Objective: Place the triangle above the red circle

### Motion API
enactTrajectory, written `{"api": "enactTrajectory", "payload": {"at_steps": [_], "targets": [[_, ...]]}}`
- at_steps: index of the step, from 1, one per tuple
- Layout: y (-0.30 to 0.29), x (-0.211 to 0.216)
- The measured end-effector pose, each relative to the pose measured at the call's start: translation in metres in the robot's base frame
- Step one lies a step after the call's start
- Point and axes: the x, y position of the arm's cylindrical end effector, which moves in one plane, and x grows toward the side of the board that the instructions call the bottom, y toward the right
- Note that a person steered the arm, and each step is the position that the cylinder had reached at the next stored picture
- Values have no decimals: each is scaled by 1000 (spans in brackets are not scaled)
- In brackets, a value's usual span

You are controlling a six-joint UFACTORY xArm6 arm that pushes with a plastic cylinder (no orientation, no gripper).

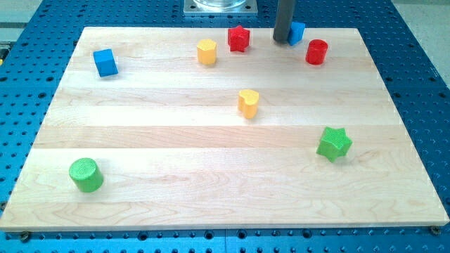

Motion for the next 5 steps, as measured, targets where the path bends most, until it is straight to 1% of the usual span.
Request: {"api": "enactTrajectory", "payload": {"at_steps": [1, 2, 3, 4, 5], "targets": [[-18, -29], [10, -28], [56, -21], [51, -16], [37, 8]]}}
